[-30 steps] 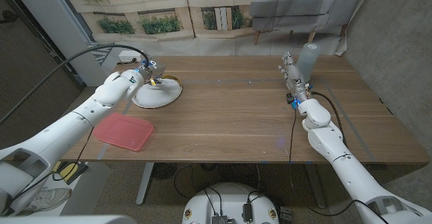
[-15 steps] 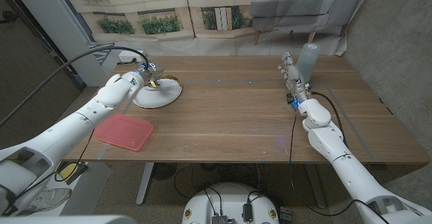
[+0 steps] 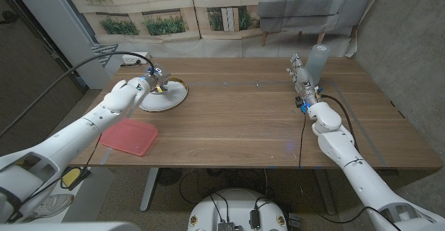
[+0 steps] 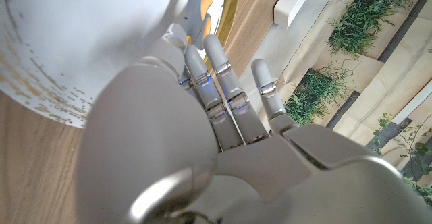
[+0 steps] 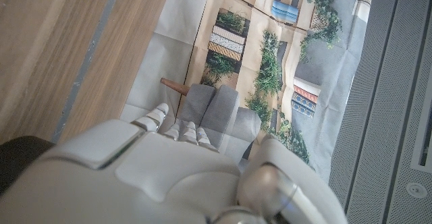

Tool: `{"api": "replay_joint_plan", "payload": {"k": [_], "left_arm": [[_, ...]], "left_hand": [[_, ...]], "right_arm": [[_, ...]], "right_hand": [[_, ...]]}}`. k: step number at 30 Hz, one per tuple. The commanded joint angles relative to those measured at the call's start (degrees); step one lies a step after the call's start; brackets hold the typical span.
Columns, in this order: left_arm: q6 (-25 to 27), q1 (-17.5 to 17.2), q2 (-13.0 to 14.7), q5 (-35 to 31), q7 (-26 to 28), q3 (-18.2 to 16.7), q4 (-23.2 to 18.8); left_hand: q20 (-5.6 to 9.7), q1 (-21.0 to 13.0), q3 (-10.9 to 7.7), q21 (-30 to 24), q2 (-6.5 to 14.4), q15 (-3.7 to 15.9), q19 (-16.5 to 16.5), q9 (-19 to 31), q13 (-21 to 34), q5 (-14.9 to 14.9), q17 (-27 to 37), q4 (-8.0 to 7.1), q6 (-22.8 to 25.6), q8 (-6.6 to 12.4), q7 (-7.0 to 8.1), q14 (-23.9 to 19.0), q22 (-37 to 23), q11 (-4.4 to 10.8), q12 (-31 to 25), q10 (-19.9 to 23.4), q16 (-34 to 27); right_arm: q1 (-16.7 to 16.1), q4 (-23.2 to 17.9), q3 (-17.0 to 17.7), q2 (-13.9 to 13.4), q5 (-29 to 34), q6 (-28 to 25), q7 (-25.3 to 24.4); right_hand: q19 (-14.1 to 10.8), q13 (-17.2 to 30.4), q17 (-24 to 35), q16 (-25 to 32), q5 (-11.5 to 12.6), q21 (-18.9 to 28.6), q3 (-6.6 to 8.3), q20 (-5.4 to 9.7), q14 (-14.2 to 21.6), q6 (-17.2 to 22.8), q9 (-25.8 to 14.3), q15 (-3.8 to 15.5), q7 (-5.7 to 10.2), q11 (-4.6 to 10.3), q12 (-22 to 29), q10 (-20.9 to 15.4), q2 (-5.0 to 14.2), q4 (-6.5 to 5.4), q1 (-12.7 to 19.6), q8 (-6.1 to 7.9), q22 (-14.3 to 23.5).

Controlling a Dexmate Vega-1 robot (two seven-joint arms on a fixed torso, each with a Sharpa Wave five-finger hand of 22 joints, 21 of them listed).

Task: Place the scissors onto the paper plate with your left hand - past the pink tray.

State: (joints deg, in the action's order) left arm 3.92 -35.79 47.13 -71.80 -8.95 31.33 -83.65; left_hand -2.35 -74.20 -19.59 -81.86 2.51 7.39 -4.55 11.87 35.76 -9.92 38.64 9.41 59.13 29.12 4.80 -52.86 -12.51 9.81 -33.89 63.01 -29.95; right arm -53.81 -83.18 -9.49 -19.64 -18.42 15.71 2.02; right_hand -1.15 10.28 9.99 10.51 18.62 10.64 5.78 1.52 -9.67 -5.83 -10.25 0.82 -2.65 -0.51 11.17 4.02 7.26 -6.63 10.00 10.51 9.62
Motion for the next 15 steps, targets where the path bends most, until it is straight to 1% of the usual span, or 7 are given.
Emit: {"api": "replay_joint_plan", "payload": {"k": [1,11,15], "left_arm": [[0.33,-0.75,-0.21,1.63,1.62,0.52,1.19],[-0.33,-1.63,0.23,3.25,2.48,0.39,1.49],[0.67,-2.20,-0.05,3.55,2.56,0.15,1.40]], "left_hand": [[0.10,-0.06,-0.11,-0.33,-0.17,6.31,0.36,0.19,0.33,-0.27,0.20,-0.24,5.71,-0.06,-4.88,-0.62,0.12,0.07,0.18,0.70,0.37],[0.32,-0.01,-0.12,-0.67,-0.20,6.30,0.36,0.14,0.24,-0.29,0.49,-0.25,5.96,-0.19,-4.54,-0.81,0.36,0.31,0.69,1.26,0.77],[0.43,0.08,-0.12,-0.83,-0.22,6.29,0.18,0.12,0.20,-0.30,0.57,-0.29,6.00,-0.25,-4.53,-0.94,0.46,0.37,0.95,1.34,0.93]], "right_arm": [[-0.16,-0.62,-0.27,-0.26,0.33,-0.49,-0.29],[-0.84,-1.54,-0.07,-0.37,0.23,-0.70,-0.77],[-1.34,-2.28,0.05,-0.67,0.33,-0.68,-0.94]], "right_hand": [[0.18,0.21,0.13,-0.04,-0.26,0.18,0.07,1.42,-0.03,-0.12,-0.23,-0.12,0.05,0.18,0.03,-0.09,-0.22,0.09,0.17,0.21,0.10],[0.20,0.21,0.14,-0.03,-0.24,0.18,0.07,1.45,0.01,-0.10,-0.23,-0.13,0.03,0.16,0.03,-0.08,-0.23,0.09,0.16,0.22,0.10],[0.19,0.21,0.14,-0.01,-0.24,0.18,0.06,1.45,0.04,-0.11,-0.23,-0.13,0.06,0.15,0.04,-0.11,-0.23,0.10,0.16,0.22,0.10]]}}
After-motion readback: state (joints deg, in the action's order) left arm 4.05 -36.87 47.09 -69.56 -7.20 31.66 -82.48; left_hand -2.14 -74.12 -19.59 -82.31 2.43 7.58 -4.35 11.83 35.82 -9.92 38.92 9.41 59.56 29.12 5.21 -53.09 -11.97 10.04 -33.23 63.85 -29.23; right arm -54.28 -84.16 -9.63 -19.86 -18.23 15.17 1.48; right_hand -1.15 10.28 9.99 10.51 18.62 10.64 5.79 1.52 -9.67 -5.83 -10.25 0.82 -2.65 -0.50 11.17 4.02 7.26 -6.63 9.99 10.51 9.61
